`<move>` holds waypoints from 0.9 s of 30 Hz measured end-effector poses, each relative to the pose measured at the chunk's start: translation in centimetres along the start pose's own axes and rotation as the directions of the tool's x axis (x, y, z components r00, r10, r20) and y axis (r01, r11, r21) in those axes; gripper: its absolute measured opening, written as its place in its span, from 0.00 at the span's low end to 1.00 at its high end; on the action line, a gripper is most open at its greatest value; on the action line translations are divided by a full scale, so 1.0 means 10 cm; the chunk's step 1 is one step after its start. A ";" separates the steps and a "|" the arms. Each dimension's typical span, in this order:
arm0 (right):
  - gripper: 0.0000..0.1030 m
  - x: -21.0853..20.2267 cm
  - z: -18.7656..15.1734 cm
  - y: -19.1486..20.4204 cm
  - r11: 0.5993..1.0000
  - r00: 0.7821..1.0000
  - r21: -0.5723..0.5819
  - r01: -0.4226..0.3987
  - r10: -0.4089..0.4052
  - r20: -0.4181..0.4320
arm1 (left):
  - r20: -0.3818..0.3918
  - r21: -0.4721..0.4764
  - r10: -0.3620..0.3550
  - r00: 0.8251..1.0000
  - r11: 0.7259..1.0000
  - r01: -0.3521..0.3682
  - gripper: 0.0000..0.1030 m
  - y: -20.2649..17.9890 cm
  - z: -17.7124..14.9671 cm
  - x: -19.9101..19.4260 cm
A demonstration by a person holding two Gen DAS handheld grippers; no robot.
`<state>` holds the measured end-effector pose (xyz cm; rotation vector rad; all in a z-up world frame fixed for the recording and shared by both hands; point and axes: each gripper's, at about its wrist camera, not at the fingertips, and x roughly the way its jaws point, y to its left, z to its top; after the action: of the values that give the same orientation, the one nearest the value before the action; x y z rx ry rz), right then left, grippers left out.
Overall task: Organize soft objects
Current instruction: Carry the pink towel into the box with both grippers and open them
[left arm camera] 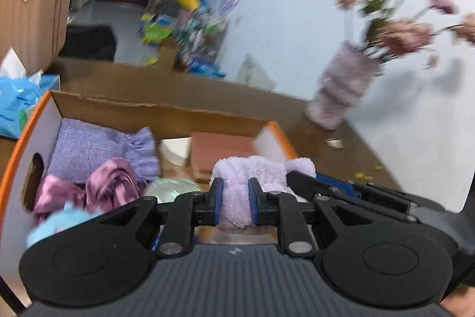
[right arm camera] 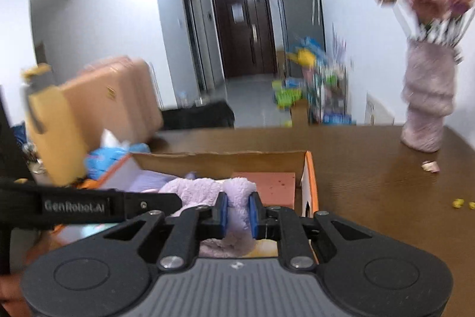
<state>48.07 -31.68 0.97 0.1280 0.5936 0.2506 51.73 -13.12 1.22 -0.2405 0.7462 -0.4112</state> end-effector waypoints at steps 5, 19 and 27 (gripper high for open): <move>0.14 0.66 0.01 0.02 1.000 0.989 0.001 -0.013 0.013 -0.149 | -0.070 0.041 0.085 0.994 0.996 -0.083 0.18 0.22 0.01 0.41; 0.34 0.31 0.12 0.09 0.999 0.991 -0.018 0.042 -0.044 -0.124 | -0.065 0.107 0.137 0.989 0.986 -0.129 0.47 0.09 0.02 0.08; 0.69 -0.90 0.27 0.27 0.986 0.989 -0.135 0.103 -0.086 0.123 | 0.261 0.183 0.238 0.936 0.939 -0.290 0.70 -0.03 -0.04 -1.26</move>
<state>41.90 -31.64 8.49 -0.0221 0.4626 0.1905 43.05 -7.85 8.65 0.0218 0.4850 -0.1993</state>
